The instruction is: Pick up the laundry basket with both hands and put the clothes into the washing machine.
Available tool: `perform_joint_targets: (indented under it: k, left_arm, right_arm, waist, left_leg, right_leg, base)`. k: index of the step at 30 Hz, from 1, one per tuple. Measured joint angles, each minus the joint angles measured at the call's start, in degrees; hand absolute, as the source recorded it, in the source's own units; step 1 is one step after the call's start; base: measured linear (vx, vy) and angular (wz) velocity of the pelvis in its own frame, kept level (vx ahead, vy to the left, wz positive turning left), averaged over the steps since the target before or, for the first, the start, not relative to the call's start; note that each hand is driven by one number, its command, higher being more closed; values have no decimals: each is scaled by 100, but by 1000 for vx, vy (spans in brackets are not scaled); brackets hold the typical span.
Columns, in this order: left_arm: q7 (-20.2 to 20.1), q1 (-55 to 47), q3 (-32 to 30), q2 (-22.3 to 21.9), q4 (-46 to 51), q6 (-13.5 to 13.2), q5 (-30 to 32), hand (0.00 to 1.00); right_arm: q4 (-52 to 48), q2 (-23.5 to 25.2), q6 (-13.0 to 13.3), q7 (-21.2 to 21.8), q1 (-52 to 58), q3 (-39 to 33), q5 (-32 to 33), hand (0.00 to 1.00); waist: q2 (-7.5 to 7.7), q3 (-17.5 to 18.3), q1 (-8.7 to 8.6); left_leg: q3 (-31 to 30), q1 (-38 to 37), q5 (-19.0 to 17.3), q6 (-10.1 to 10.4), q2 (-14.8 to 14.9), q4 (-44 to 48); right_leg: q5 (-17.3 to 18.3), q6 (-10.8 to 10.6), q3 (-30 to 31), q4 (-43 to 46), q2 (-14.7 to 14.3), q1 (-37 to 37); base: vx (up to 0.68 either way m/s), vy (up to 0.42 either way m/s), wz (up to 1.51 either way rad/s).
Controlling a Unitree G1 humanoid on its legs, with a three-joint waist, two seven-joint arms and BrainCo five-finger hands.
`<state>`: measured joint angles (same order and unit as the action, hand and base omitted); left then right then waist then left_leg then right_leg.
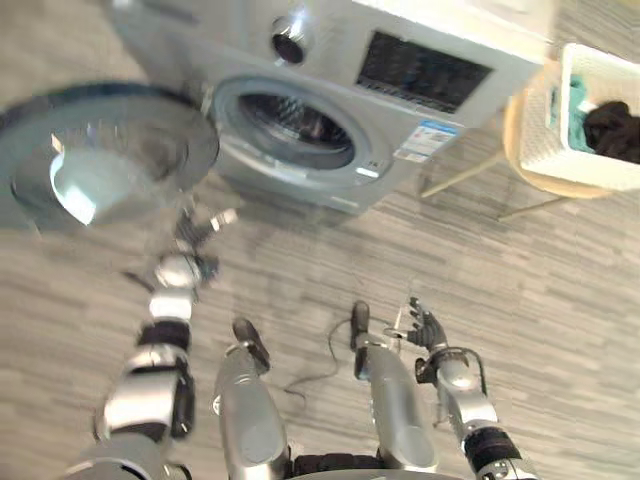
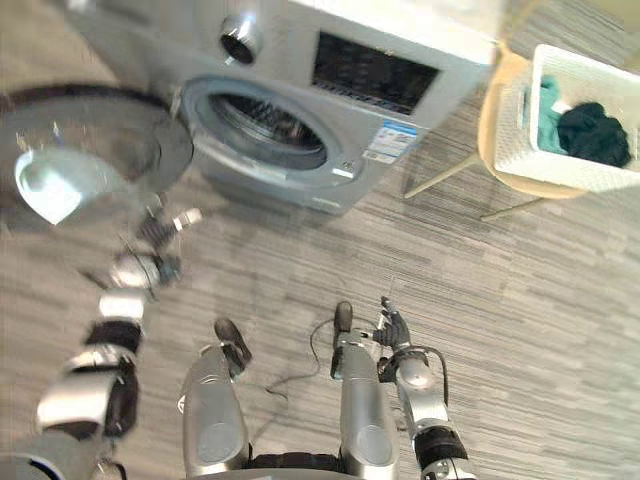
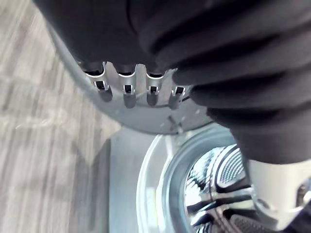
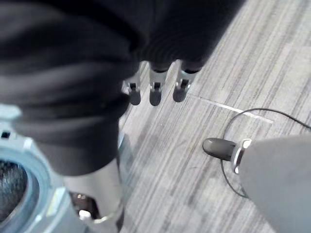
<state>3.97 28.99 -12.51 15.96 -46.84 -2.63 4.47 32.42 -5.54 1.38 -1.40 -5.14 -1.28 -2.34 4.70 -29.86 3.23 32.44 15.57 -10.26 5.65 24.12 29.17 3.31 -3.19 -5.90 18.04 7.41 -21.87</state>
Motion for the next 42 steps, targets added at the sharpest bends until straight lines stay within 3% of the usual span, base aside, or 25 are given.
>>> perform_joint_targets:
  k: [2, 5, 10, 12, 14, 16, 17, 18, 19, 20, 21, 22, 24, 25, 26, 30, 31, 32, 33, 34, 35, 36, 37, 38, 42]
  left_arm:
    - [-23, -907, -162, -753, -64, -11, -1015, 0]
    - [46, -1934, -300, -1213, -84, -9, -2091, 0]
    - [244, -3045, -219, -1811, -54, -157, -2641, 0]
    - [249, -3215, -49, -1852, 72, -303, -2607, 0]
    - [266, -3299, -59, -1810, 77, -399, -2586, 0]
    - [331, -3308, -118, -1739, 69, -450, -2541, 0]
    - [475, -3335, -173, -1732, 70, -470, -2490, 0]
    - [543, -3355, -167, -1740, 71, -470, -2462, 0]
    - [644, -3432, -161, -1757, 104, -480, -2428, 0]
    - [781, -3606, -159, -1770, 183, -525, -2396, 0]
    - [827, -3680, -133, -1829, 208, -547, -2400, 0]
    - [874, -3751, -99, -1949, 290, -559, -2411, 0]
    - [881, -3899, 79, -1967, 493, -598, -2416, 0]
    - [877, -3933, 122, -1962, 572, -631, -2414, 0]
    - [862, -3957, 232, -1950, 719, -683, -2407, 0]
    - [867, -3944, 338, -1951, 825, -686, -2387, 0]
    - [872, -3943, 339, -1954, 823, -684, -2381, 0]
    - [881, -3965, 329, -1953, 813, -684, -2351, 0]
    - [889, -4029, 279, -1933, 805, -678, -2350, 0]
    - [888, -4075, 208, -1935, 763, -680, -2345, 0]
    - [894, -4044, 104, -1920, 695, -660, -2327, 0]
    - [918, -4010, 4, -1882, 613, -642, -2257, 0]
    - [948, -4007, 54, -1797, 516, -613, -2189, 0]
    - [997, -3992, 181, -1740, 424, -521, -2111, 0]
    - [1131, -4160, 347, -1755, 353, -409, -2055, 0]
  right_arm:
    - [526, 4, -75, -13, -7, -231, 7, 0]
    - [948, 25, -200, -52, 15, -407, 2, 0]
    - [1144, 41, -182, -349, 220, -727, 231, 0]
    - [1103, 165, -109, -436, 124, -665, 456, 0]
    - [992, 283, 3, -540, -23, -430, 642, 0]
    - [649, 313, 105, -607, -71, -89, 771, 0]
    - [321, 313, 214, -618, -50, 71, 872, 0]
    - [74, 316, 248, -618, -4, 83, 885, 0]
    - [-246, 312, 254, -623, 68, 85, 902, 0]
    - [-702, 284, 305, -644, 194, 87, 963, 0]
    - [-901, 278, 344, -658, 229, 110, 989, 0]
    - [-1188, 184, 392, -736, 248, 32, 1077, 0]
    - [-1488, 45, 406, -768, 270, -59, 1104, 0]
    - [-1583, 41, 409, -789, 281, -68, 1129, 0]
    - [-1856, 52, 477, -868, 290, -65, 1128, 0]
    - [-2239, 79, 559, -988, 275, 152, 1128, 0]
    - [-2254, 82, 598, -1000, 273, 202, 1128, 0]
    - [-2254, 90, 627, -1032, 260, 332, 1127, 0]
    - [-2245, 172, 640, -1074, 244, 524, 1124, 0]
    - [-2243, 295, 657, -1079, 285, 735, 1121, 0]
    - [-2246, 328, 656, -1052, 285, 818, 1076, 0]
    - [-2245, 436, 648, -958, 329, 922, 1038, 0]
    - [-2246, 498, 643, -939, 365, 965, 971, 0]
    - [-2248, 515, 641, -940, 450, 964, 875, 0]
    - [-2299, 477, 611, -942, 581, 933, 821, 0]
  waist:
    - [-198, 50, -39]
    - [-321, 170, -25]
    - [-757, 1136, -112]
    - [-809, 1468, -76]
    - [-746, 1640, -74]
    - [-798, 1719, -82]
    - [-790, 1741, -77]
    - [-770, 1751, -72]
    - [-763, 1752, -70]
    - [-754, 1757, -40]
    - [-732, 1742, -27]
    - [-797, 1736, -27]
    - [-836, 1692, -26]
    - [-847, 1690, -14]
    - [-897, 1696, 85]
    - [-962, 1730, 191]
    - [-972, 1746, 246]
    - [-1014, 1794, 337]
    - [-961, 1856, 459]
    - [-695, 1949, 451]
    - [-586, 1944, 451]
    - [-418, 1945, 411]
    - [-350, 1971, 381]
    - [-395, 1990, 222]
    - [-531, 2060, 200]
  left_leg:
    - [357, -462, -89, -38, 50, -35]
    - [569, -990, -149, 150, 111, -62]
    - [746, -1624, -30, 372, 87, -532]
    - [1213, -2014, 123, 459, 101, -996]
    - [1633, -2353, 265, 637, 197, -1093]
    - [1711, -2537, 354, 682, 594, -695]
    - [1610, -2543, 530, 424, 862, -245]
    - [1534, -2536, 736, -53, 1037, 149]
    - [1298, -2406, 1148, -952, 1254, 710]
    - [484, -2089, 1769, -1548, 1344, 1374]
    - [-21, -1854, 1472, -1197, 1233, 1742]
    - [-781, -1367, 828, -686, 827, 2325]
    - [-1161, -776, 221, -579, 85, 2539]
    - [-1138, -641, 127, -553, -107, 2466]
    - [-854, -306, 7, -520, -624, 1915]
    - [-663, 195, 98, -382, -1505, 210]
    - [-637, 195, 145, -329, -1566, -78]
    - [-646, 137, 175, -348, -1618, -476]
    - [-654, 35, 328, -1039, -1705, -549]
    - [-587, -49, 83, -1355, -1882, -462]
    - [-580, -120, -87, -1347, -1973, -371]
    - [-595, -372, -300, -1410, -2191, -294]
    - [-681, -581, -412, -1447, -2366, -290]
    - [-912, -892, -521, -1514, -2473, -297]
    - [-1515, -1514, -482, -1445, -2530, -754]
  right_leg:
    - [90, 334, -1682, 150, 744, 359]
    - [75, 505, -2422, 446, 1060, 676]
    - [-27, 183, -2354, 173, 774, 955]
    - [120, 77, -2893, -145, 745, 1206]
    - [-92, -75, -3055, -158, 726, 1227]
    - [-95, 38, -2780, -139, 331, 1201]
    - [17, 178, -2556, -46, 142, 1167]
    - [99, 267, -2376, -8, 13, 1173]
    - [180, 391, -2149, -36, -150, 1258]
    - [286, 499, -1828, -70, -282, 1386]
    - [374, 565, -1662, -87, -306, 1412]
    - [490, 669, -1429, -90, -365, 1506]
    - [655, 754, -1211, -169, -503, 1833]
    - [701, 759, -1164, -183, -542, 1917]
    - [827, 718, -1096, -215, -594, 2069]
    - [1106, 606, -934, -295, -653, 2294]
    - [1164, 586, -861, -293, -680, 2322]
    - [1276, 533, -761, -260, -738, 2365]
    - [1565, 422, -591, -4, -688, 2366]
    - [1813, -12, -573, 932, -492, 2203]
    - [1801, -152, -558, 1888, -311, 1922]
    - [1391, -414, -549, 3443, 155, 1471]
    - [988, -353, -597, 4318, 427, 1209]
    - [888, -218, -684, 4995, 656, 1096]
    - [1073, 42, -1085, 4611, 929, 788]
  base:
    - [-12, 80, -72]
    - [68, -20, -53]
    - [101, -52, -37]
    - [81, -14, -72]
    - [82, -70, -96]
    - [97, -139, -116]
    - [164, -262, -128]
    - [204, -313, -123]
    - [167, -281, -136]
    - [150, -210, -132]
    - [225, -143, -137]
    - [233, -110, -99]
    - [264, -81, -81]
    - [337, -50, -73]
    - [302, -19, -53]
    - [307, 39, -33]
    - [309, 68, -44]
    - [334, 87, -60]
    - [551, 109, -55]
    - [470, 89, -31]
    - [607, 81, 15]
    - [417, 47, 42]
    - [638, 42, 89]
    - [442, -2, 96]
    - [555, -26, 89]
